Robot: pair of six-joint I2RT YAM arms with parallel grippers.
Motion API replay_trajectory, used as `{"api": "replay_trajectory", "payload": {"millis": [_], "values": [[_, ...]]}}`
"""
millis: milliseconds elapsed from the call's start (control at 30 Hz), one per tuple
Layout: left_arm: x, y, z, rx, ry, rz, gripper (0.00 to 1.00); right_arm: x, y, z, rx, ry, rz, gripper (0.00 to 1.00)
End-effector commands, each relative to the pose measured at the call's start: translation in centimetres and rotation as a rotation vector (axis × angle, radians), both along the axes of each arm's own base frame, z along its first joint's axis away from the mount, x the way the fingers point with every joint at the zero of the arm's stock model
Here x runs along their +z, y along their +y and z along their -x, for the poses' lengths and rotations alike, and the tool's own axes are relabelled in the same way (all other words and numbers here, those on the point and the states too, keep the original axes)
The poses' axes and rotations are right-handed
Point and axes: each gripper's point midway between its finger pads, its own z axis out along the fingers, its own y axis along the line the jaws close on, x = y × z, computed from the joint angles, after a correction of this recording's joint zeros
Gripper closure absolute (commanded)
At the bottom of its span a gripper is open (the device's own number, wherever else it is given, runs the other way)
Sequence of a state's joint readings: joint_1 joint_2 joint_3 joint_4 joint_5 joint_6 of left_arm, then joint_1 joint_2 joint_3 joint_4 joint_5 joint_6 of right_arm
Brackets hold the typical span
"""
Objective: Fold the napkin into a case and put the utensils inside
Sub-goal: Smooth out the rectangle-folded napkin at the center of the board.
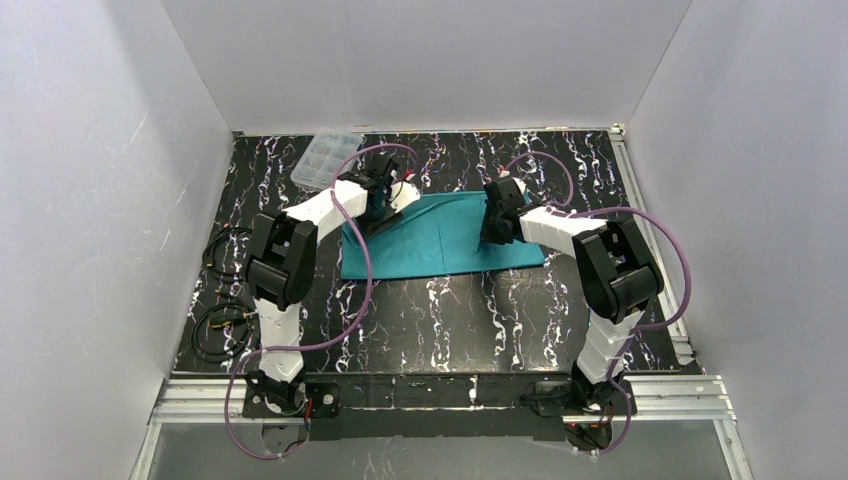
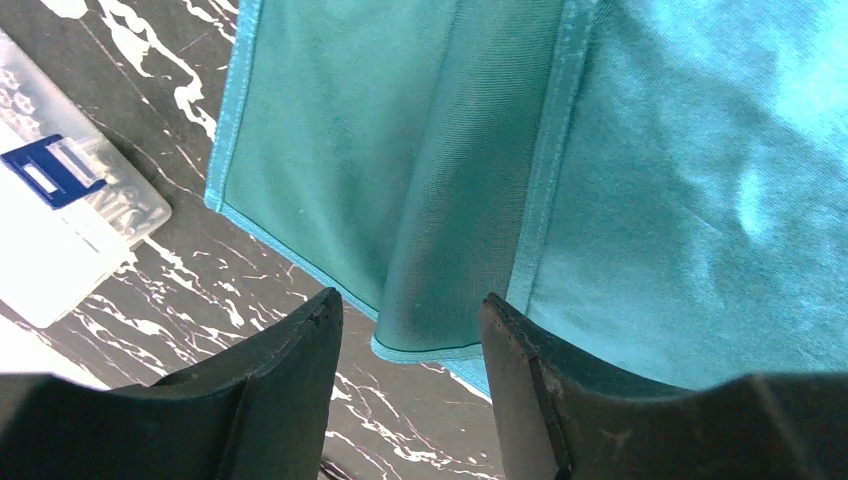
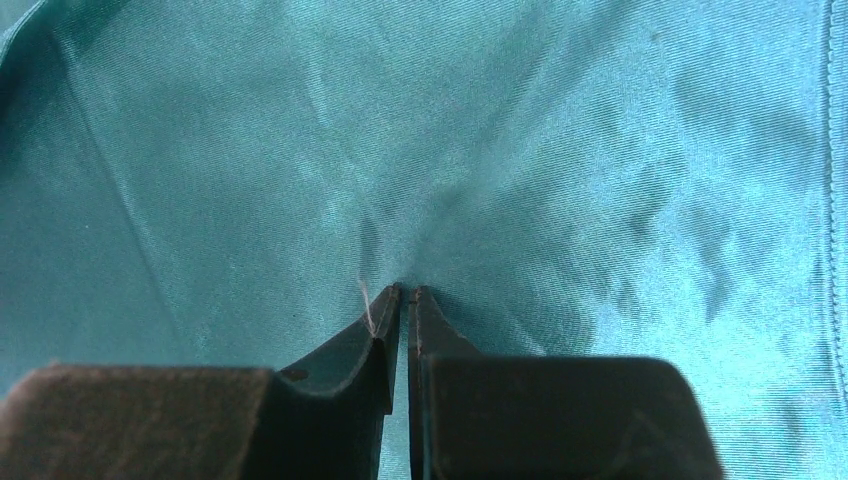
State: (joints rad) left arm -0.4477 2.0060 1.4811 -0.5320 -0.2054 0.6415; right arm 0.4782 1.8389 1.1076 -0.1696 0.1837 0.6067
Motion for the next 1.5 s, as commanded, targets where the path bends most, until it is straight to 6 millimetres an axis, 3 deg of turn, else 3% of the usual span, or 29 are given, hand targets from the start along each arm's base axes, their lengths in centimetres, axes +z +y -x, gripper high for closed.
{"api": "replay_trajectory", "payload": {"millis": [0, 167, 333, 600, 867, 1033, 1233, 1333, 1467], "values": [[2.9, -1.1, 1.4, -0.046, 0.020, 0.089, 0.49, -3.0, -1.0, 1.5, -0.011, 0.072, 0.043, 0.84], [2.5, -0.8, 4.5, -0.166, 0.097, 0.076, 0.48, -3.3, -0.9, 1.5, -0.011, 0.078, 0.042, 0.84], [0.5, 0.7, 4.5, -0.178, 0.074, -0.002, 0.47, -3.4, -1.4, 1.8, -0.023, 0.080, 0.057, 0.84], [-0.1, 1.7, 0.7, -0.120, -0.067, -0.096, 0.49, -2.9, -2.1, 2.4, -0.029, 0.070, 0.071, 0.85], [1.4, 3.6, -2.9, -0.054, -0.215, -0.232, 0.51, -3.0, -2.0, 2.7, -0.017, 0.074, 0.068, 0.86], [3.0, 3.6, -3.6, -0.032, -0.246, -0.184, 0.52, -3.1, -2.1, 2.8, -0.014, 0.077, 0.071, 0.86], [4.5, 1.1, 0.9, -0.195, -0.125, 0.009, 0.51, -3.1, -1.9, 2.8, -0.010, 0.077, 0.061, 0.86], [3.1, 0.6, 3.5, -0.235, -0.028, 0.044, 0.50, -3.1, -1.8, 2.8, -0.008, 0.076, 0.053, 0.86], [0.5, -0.4, 4.8, -0.252, 0.003, 0.026, 0.50, -3.2, -1.9, 2.9, -0.011, 0.076, 0.055, 0.86]]}}
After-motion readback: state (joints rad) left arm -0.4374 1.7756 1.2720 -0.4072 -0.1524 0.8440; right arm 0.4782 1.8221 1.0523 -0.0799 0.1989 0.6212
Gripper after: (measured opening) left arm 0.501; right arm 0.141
